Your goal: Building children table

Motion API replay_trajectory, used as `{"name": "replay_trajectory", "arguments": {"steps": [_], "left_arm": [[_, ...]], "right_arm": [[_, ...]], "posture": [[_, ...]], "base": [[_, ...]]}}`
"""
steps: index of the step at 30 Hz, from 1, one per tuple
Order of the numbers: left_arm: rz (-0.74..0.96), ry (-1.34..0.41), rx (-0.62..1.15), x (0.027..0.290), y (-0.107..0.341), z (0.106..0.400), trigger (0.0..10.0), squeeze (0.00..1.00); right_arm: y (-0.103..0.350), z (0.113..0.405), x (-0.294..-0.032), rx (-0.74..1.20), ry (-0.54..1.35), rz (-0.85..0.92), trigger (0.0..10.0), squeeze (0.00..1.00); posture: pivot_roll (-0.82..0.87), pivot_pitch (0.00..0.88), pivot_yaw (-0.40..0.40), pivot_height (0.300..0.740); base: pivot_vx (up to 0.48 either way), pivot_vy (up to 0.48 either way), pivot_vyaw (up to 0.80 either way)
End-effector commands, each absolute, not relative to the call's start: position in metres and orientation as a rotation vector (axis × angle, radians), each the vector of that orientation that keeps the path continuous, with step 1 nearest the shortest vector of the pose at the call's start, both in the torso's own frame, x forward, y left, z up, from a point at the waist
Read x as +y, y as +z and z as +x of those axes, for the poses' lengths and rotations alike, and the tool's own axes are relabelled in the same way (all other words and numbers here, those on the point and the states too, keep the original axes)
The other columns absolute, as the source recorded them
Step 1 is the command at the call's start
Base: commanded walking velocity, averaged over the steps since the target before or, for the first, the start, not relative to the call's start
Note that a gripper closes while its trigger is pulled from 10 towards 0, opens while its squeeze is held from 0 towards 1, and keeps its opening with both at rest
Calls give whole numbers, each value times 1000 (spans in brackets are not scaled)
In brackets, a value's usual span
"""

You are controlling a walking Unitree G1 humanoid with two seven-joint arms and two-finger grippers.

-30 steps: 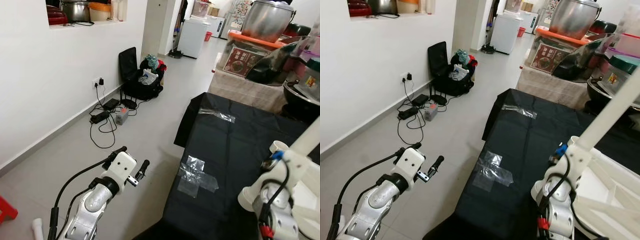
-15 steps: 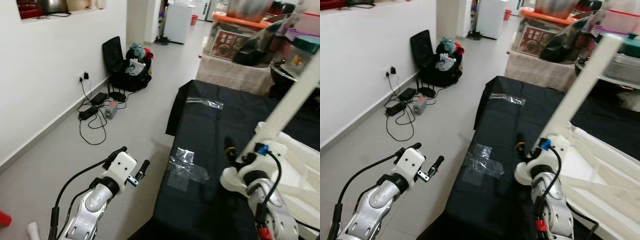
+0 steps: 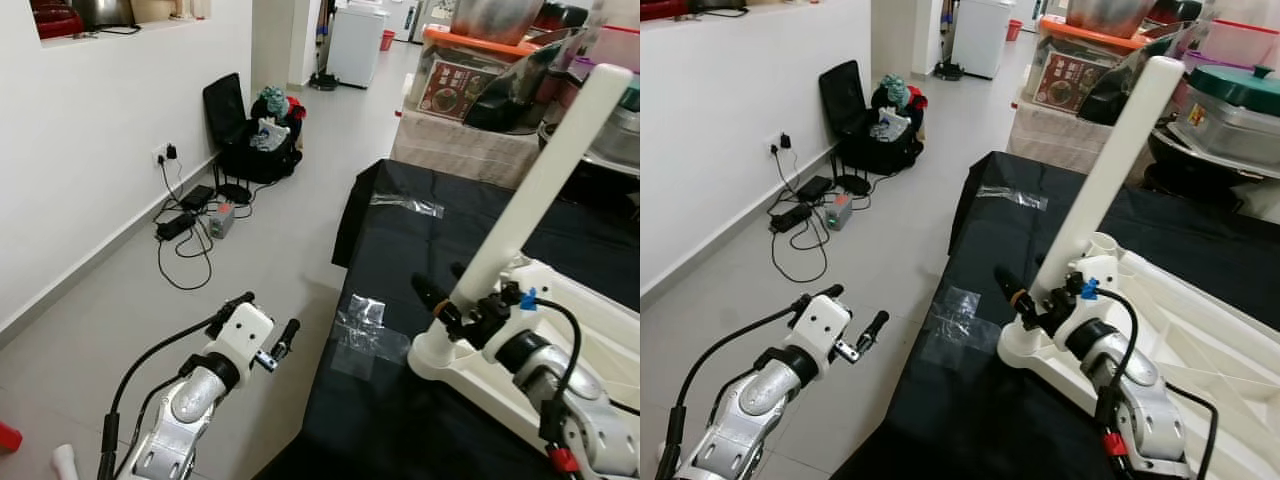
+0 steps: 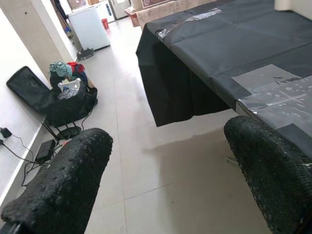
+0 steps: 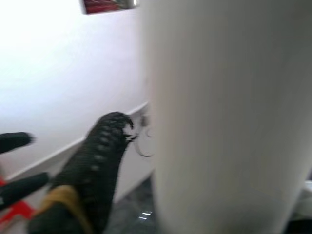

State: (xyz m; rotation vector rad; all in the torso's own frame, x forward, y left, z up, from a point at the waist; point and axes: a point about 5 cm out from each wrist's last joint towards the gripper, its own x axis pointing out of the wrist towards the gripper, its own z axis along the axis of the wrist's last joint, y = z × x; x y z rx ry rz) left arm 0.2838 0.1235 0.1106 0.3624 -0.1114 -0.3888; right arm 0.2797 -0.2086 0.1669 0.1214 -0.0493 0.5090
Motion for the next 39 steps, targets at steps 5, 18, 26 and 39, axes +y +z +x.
{"name": "replay_trajectory", "arguments": {"steps": [5, 18, 26, 39], "left_arm": [[371, -380, -117, 126, 112, 285, 10000, 0], [367, -395, -122, 121, 112, 287, 10000, 0], [366, -392, -123, 121, 113, 287, 10000, 0], [364, -396, -121, 120, 111, 287, 10000, 0]], "right_arm": [[167, 275, -190, -90, 644, 161, 0, 0], [168, 264, -185, -115, 757, 161, 0, 0], [167, 238, -161, -66, 1084, 155, 0, 0], [159, 231, -158, -22, 1134, 118, 0, 0]], "posture": [[61, 0, -140, 740], [54, 0, -138, 740], [56, 0, -142, 740], [50, 0, -141, 740]], "base": [[0, 0, 0], [0, 0, 0], [0, 0, 0], [0, 0, 0]]}}
